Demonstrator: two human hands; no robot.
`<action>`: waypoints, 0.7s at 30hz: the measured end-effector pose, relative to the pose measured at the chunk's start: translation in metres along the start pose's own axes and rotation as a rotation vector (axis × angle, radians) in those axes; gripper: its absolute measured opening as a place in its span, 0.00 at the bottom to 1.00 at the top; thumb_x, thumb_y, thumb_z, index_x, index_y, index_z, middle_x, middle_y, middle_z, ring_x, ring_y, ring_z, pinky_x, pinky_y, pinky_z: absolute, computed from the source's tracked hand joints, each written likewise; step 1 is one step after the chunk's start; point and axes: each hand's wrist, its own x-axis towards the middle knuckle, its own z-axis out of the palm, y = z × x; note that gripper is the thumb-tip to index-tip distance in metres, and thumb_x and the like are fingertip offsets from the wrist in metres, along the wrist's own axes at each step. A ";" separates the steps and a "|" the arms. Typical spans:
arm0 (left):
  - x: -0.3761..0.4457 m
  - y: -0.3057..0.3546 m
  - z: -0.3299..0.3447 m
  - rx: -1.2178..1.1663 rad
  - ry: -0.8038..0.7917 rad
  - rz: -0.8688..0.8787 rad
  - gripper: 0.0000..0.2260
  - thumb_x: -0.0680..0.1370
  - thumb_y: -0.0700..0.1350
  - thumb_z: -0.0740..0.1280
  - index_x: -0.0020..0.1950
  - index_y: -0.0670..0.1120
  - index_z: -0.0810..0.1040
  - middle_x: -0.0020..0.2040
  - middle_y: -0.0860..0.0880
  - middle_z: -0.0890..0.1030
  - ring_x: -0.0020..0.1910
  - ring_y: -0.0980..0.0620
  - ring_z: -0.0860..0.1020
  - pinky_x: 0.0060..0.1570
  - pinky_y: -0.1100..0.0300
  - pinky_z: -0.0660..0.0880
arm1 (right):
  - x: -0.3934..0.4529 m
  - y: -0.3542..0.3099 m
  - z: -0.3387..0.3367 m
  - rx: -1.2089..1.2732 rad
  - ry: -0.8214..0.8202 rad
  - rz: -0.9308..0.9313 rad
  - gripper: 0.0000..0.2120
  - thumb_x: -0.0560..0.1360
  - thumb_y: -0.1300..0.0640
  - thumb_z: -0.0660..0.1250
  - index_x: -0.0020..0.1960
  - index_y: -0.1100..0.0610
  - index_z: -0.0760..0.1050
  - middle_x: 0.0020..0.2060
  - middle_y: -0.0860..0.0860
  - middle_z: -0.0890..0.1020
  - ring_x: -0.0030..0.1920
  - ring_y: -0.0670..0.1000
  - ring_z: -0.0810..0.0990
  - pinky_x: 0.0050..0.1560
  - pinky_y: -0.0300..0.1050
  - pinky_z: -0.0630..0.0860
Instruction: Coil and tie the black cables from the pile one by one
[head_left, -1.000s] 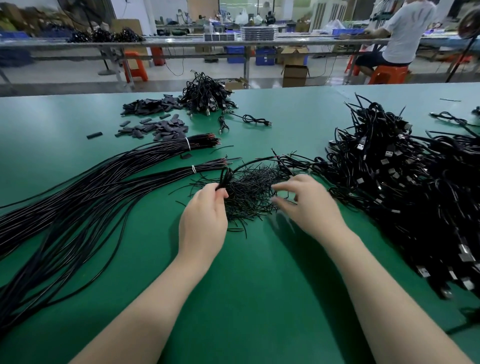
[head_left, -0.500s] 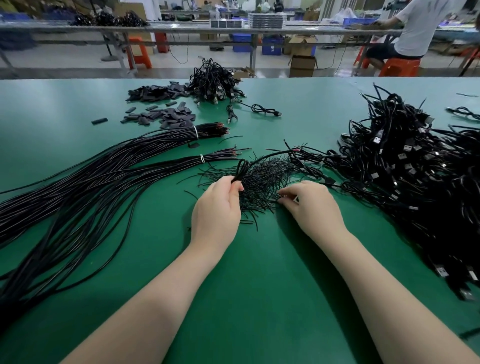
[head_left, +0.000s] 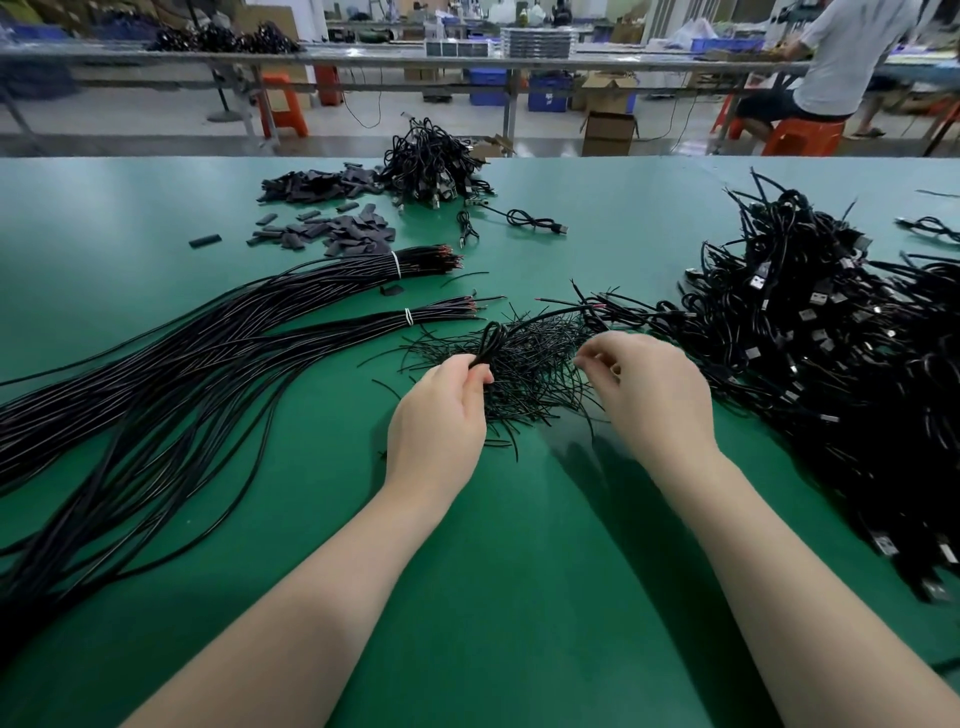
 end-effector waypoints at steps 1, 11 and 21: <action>0.000 0.000 0.000 -0.002 0.001 -0.006 0.11 0.83 0.48 0.57 0.49 0.50 0.77 0.34 0.58 0.72 0.33 0.58 0.70 0.31 0.58 0.61 | 0.001 -0.005 -0.002 -0.002 0.004 -0.058 0.07 0.79 0.51 0.65 0.52 0.51 0.81 0.46 0.48 0.83 0.46 0.53 0.78 0.39 0.44 0.71; -0.004 0.005 0.000 0.136 -0.005 0.111 0.10 0.83 0.48 0.59 0.51 0.46 0.78 0.41 0.50 0.78 0.40 0.44 0.74 0.36 0.55 0.65 | -0.013 -0.045 0.007 0.007 -0.074 -0.246 0.07 0.78 0.56 0.65 0.51 0.54 0.83 0.47 0.51 0.80 0.52 0.54 0.76 0.45 0.47 0.75; -0.004 0.008 0.000 0.253 -0.069 0.182 0.08 0.83 0.44 0.58 0.45 0.45 0.71 0.39 0.51 0.70 0.37 0.47 0.67 0.38 0.55 0.60 | -0.010 -0.042 0.000 0.425 -0.097 -0.047 0.09 0.67 0.57 0.78 0.36 0.47 0.78 0.30 0.41 0.80 0.33 0.40 0.77 0.39 0.33 0.73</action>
